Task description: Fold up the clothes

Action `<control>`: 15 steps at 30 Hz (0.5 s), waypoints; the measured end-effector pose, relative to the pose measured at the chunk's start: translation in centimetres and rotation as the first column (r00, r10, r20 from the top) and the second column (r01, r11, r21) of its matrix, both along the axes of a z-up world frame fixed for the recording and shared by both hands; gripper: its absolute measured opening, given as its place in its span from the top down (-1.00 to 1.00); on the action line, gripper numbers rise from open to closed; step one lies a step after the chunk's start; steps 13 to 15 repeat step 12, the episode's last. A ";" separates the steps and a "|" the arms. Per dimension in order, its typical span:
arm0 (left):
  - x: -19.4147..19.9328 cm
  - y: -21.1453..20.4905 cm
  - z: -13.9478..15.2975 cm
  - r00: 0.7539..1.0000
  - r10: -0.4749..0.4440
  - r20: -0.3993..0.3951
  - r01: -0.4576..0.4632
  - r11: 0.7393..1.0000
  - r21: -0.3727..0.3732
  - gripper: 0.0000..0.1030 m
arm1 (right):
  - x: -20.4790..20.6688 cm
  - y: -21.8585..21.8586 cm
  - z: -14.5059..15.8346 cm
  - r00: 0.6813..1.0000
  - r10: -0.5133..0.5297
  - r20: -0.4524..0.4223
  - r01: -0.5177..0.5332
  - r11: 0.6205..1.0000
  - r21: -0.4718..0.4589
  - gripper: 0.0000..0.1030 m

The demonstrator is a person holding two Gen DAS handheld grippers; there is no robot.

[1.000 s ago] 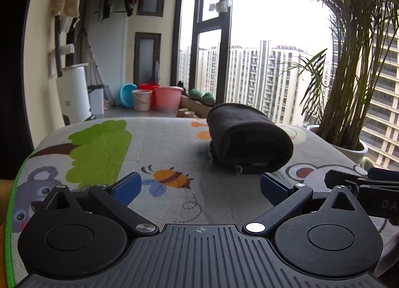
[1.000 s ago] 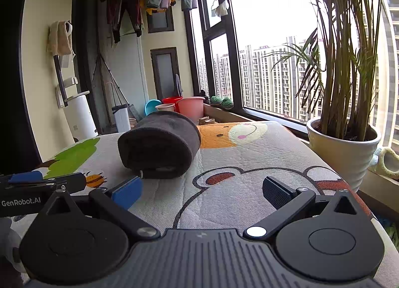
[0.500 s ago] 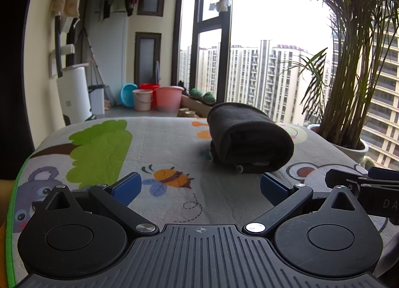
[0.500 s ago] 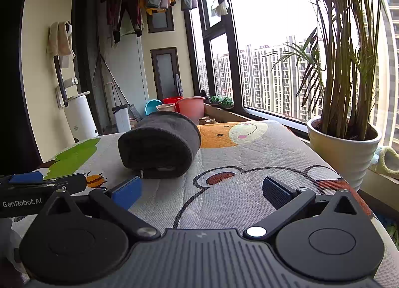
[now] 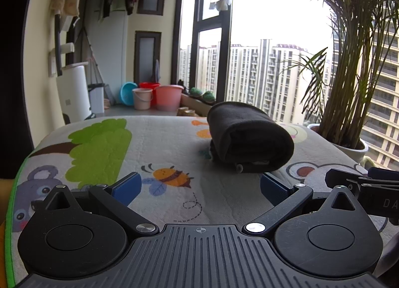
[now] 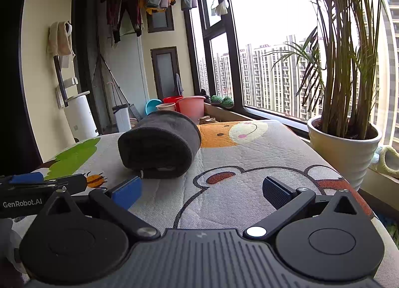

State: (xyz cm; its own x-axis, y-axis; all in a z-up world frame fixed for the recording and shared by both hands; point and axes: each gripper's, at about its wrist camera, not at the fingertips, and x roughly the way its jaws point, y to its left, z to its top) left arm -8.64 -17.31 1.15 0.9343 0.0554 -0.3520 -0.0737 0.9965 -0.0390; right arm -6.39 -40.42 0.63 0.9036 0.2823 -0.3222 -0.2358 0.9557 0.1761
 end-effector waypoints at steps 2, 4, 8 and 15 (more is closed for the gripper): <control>0.0 0.0 0.0 1.000 -0.001 0.001 0.001 1.000 0.000 -1.00 | 0.0 -0.1 0.0 1.000 0.000 -0.001 0.000 1.000 0.001 -1.00; 0.0 0.0 0.0 1.000 -0.002 0.002 0.002 1.000 0.000 -1.00 | 0.1 -0.1 0.0 1.000 0.000 -0.002 0.000 1.000 0.002 -1.00; 0.0 0.1 -0.1 1.000 -0.003 0.004 0.003 1.000 -0.001 -1.00 | 0.1 -0.3 0.0 1.000 0.001 -0.003 -0.001 1.000 0.004 -1.00; 0.0 0.1 -0.1 1.000 -0.005 0.006 0.005 1.000 -0.001 -1.00 | 0.0 0.0 -0.1 1.000 0.001 -0.003 -0.001 1.000 0.004 -1.00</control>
